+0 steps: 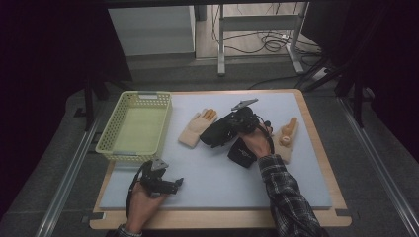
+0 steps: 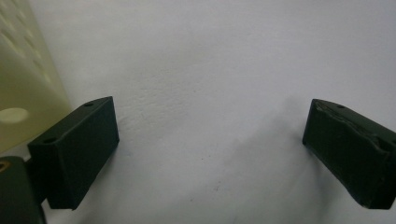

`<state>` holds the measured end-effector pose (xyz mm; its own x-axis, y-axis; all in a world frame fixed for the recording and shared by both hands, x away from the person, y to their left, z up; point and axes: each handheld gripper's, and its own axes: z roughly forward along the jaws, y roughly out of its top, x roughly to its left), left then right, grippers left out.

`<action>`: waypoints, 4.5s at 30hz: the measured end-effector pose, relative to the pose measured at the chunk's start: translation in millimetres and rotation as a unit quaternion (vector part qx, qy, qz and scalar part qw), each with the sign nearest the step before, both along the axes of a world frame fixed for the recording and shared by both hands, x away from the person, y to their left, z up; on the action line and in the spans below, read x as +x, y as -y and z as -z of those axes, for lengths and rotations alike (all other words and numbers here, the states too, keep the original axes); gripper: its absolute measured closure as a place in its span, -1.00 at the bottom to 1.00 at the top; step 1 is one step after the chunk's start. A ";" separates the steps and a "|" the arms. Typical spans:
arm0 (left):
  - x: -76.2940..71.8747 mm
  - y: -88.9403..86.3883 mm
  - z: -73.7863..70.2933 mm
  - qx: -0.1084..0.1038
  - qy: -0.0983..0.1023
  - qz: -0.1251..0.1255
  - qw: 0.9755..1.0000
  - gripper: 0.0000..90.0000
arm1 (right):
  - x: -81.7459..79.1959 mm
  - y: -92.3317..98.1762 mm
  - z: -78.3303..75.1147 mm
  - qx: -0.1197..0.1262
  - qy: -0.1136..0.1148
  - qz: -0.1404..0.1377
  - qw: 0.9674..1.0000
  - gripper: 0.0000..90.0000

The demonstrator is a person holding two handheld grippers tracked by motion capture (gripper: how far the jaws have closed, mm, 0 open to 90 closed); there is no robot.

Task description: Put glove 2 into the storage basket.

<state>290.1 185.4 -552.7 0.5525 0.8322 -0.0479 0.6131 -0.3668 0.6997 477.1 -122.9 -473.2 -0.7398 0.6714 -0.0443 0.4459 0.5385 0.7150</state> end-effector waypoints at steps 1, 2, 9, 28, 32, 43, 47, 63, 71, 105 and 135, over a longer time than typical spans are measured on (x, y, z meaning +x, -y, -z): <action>0.0 0.1 0.2 0.000 0.001 0.000 1.000 -0.91 | -7.5 1.0 -8.3 0.007 0.007 -0.013 1.000 0.88; 0.0 0.1 0.2 0.000 0.001 0.000 1.000 -0.91 | -7.5 1.0 -8.3 0.007 0.007 -0.013 1.000 0.88; -0.1 0.1 0.0 0.000 0.000 0.000 1.000 -0.91 | -60.2 -2.5 -34.5 0.027 0.012 -0.108 0.994 0.87; -0.1 0.2 0.1 -0.001 0.001 -0.002 1.000 -0.91 | -131.4 -7.6 26.7 0.037 -0.033 -0.168 0.984 0.26; -0.2 0.2 0.1 -0.001 0.001 -0.001 1.000 -0.91 | -127.6 21.8 16.9 0.058 -0.038 -0.107 0.992 0.68; -0.2 0.2 0.0 0.000 0.000 -0.001 1.000 -0.91 | -132.4 22.9 52.6 0.028 -0.051 -0.075 0.996 0.91; -0.2 0.1 0.0 0.000 0.000 -0.001 1.000 -0.91 | -125.7 14.4 55.0 0.031 -0.052 -0.076 0.995 0.91; -0.2 0.1 0.1 -0.001 0.001 -0.001 1.000 -0.91 | -118.8 34.3 38.9 0.056 -0.043 -0.046 0.996 0.58; -0.2 0.1 0.1 0.000 0.001 -0.001 1.000 -0.91 | -111.8 62.4 19.9 0.059 -0.023 -0.013 0.998 0.56; -0.2 0.1 0.2 -0.001 0.001 -0.001 1.000 -0.91 | -23.6 73.6 44.3 -0.017 -0.020 0.077 0.997 0.17; -0.1 0.1 0.1 -0.001 0.000 0.000 1.000 -0.91 | -64.4 88.0 -8.8 0.071 -0.023 0.045 0.996 0.97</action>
<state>290.0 185.3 -552.8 0.5517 0.8326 -0.0484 0.6130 -0.3655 0.7005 412.6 -210.9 -464.4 -0.6758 0.7317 0.0884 0.5216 0.3901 0.7588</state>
